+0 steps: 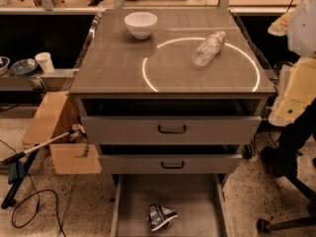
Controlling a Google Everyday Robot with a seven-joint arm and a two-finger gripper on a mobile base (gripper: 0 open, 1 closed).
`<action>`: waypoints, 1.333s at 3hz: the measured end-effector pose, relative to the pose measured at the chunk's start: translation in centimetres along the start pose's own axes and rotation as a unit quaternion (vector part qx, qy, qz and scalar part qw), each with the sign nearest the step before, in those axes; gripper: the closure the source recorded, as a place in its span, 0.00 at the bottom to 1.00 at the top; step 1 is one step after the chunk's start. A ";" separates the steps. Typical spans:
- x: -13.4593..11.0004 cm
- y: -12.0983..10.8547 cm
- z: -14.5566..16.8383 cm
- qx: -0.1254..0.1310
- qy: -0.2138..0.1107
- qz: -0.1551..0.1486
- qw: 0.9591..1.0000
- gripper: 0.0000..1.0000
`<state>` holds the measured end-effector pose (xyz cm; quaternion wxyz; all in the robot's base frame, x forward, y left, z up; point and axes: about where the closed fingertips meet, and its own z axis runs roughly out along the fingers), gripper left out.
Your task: Pick blue chip bag from bottom drawer and place on counter
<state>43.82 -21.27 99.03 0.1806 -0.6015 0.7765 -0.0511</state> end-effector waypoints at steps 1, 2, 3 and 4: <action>0.0 0.0 0.0 0.000 0.000 0.000 1.000 0.00; 0.0 0.3 0.8 0.004 -0.008 0.003 1.000 0.00; 0.3 1.1 2.7 0.007 -0.024 0.005 1.000 0.00; 0.4 1.8 4.1 0.008 -0.037 -0.001 0.999 0.00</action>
Offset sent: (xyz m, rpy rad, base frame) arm 0.0013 0.0035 -0.0273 0.0374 -0.0105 -0.0092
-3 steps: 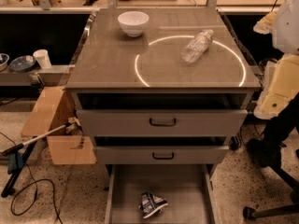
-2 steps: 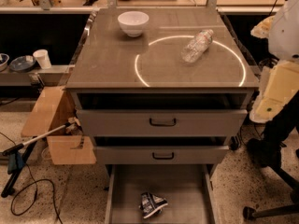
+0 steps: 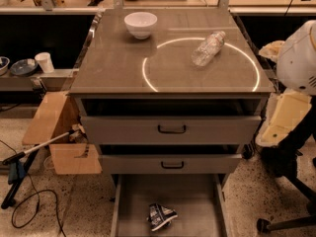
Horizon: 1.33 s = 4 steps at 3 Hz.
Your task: Pick blue chip bag from bottom drawer and place on counter
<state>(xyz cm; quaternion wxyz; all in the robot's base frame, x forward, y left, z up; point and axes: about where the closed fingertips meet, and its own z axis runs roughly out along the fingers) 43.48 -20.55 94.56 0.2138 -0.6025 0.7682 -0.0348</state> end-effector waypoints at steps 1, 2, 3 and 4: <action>0.2 1.4 2.3 -0.006 -0.016 -0.012 1.000 0.00; 0.3 2.1 3.5 -0.010 -0.022 -0.016 1.000 0.00; 0.6 3.2 5.3 -0.027 -0.028 -0.015 0.999 0.00; 0.7 4.4 7.2 -0.053 -0.031 -0.011 0.998 0.00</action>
Offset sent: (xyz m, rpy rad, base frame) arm -0.0090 0.0128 -0.0560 0.0456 0.0040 0.0619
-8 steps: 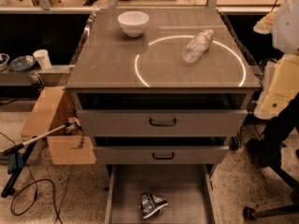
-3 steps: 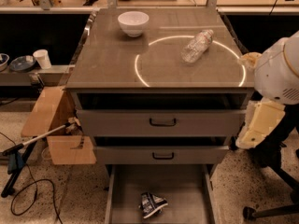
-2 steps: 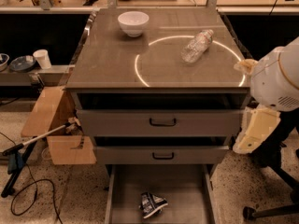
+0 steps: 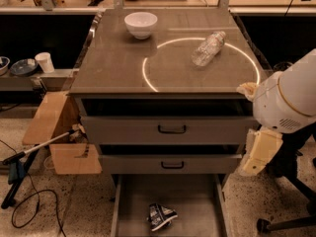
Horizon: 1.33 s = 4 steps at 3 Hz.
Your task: Pick blue chip bag from bottom drawer and place on counter
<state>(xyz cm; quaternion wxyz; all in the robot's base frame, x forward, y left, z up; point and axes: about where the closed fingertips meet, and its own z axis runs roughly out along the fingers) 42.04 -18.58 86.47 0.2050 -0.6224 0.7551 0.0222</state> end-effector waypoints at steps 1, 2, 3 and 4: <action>0.0 0.0 0.0 0.000 0.000 0.000 1.000 0.00; 0.2 0.6 1.4 -0.008 -0.006 0.001 1.000 0.00; 0.1 1.4 3.3 -0.015 -0.010 -0.006 1.000 0.00; 0.3 2.6 5.3 -0.021 -0.012 -0.006 1.000 0.00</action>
Offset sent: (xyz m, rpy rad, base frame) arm -0.0031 0.0068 -0.0351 0.0342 0.0347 0.0143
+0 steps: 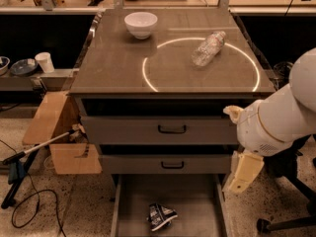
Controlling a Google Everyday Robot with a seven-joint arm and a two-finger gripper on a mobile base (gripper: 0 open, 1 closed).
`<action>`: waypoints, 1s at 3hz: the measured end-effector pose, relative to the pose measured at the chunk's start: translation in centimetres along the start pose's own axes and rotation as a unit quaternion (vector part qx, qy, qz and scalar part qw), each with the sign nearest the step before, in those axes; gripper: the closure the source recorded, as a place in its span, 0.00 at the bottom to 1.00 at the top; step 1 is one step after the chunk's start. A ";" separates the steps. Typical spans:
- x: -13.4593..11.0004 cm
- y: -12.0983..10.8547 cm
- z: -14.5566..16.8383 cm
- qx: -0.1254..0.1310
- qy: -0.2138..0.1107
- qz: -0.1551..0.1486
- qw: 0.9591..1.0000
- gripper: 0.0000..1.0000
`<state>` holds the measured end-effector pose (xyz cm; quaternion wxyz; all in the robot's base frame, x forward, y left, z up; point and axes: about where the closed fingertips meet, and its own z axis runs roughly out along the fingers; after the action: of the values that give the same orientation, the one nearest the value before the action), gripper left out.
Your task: Pick blue chip bag from bottom drawer and place on counter
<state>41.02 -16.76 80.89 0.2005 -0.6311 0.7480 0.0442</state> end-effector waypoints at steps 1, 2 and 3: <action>0.4 1.2 2.1 -0.008 0.001 0.002 1.000 0.00; 1.0 2.2 3.9 -0.013 0.005 0.008 1.000 0.00; 1.9 4.5 7.0 -0.035 0.025 0.016 0.999 0.00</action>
Offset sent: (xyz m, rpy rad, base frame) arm -0.0192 0.0096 -0.0685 -0.0026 0.0517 -0.0198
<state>38.16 -15.39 72.96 0.1587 -0.6268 0.7607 0.0575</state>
